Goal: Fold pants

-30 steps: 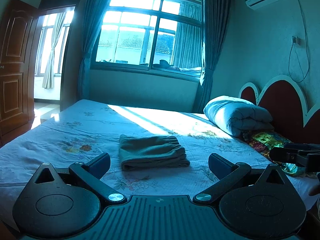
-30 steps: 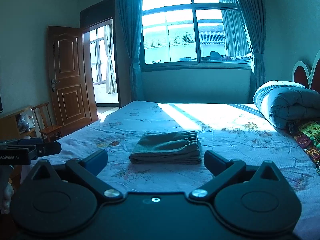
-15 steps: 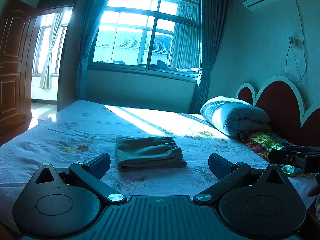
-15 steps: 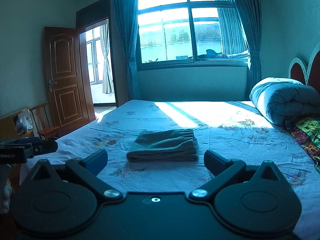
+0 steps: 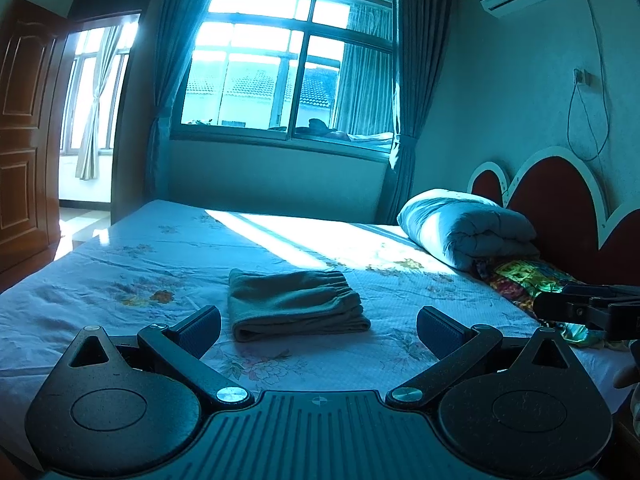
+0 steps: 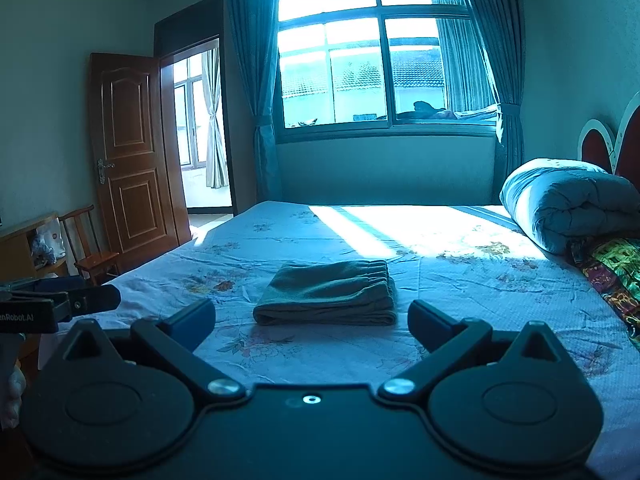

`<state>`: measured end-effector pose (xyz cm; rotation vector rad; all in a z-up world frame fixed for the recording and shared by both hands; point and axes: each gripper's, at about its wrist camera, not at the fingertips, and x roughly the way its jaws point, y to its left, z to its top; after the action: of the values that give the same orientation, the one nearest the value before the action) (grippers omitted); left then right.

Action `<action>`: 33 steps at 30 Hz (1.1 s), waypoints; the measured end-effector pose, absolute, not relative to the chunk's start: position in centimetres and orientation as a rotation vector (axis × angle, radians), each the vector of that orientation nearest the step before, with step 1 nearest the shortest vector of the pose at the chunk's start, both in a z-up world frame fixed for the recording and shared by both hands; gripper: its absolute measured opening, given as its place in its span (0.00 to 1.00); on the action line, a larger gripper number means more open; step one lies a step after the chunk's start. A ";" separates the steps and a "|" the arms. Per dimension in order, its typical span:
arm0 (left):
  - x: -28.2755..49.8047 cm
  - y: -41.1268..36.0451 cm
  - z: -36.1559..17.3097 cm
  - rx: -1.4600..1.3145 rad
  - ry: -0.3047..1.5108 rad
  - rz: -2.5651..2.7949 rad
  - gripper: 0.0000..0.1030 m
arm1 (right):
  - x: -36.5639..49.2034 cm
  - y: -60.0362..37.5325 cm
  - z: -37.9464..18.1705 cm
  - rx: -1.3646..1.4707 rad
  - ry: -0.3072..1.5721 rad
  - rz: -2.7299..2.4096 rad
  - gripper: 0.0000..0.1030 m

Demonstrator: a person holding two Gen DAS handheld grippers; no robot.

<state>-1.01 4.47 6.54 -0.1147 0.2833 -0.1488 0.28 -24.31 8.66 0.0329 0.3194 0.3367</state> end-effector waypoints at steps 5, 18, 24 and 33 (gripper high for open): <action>-1.2 4.3 6.6 -0.109 0.280 -0.151 1.00 | 0.3 -24.3 8.7 0.033 0.319 0.338 0.94; -1.2 3.9 6.7 -0.104 0.279 -0.161 1.00 | 0.2 -24.2 8.8 0.029 0.321 0.337 0.94; -1.4 3.9 6.7 -0.106 0.274 -0.156 1.00 | 0.2 -24.1 8.9 0.027 0.320 0.338 0.94; -1.5 3.9 6.6 -0.087 0.258 -0.161 1.00 | 0.2 -24.1 8.9 0.027 0.317 0.338 0.94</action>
<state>-1.51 3.90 6.62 -0.0866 0.2584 -0.1608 0.17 -24.11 8.93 0.0270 0.3175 0.3384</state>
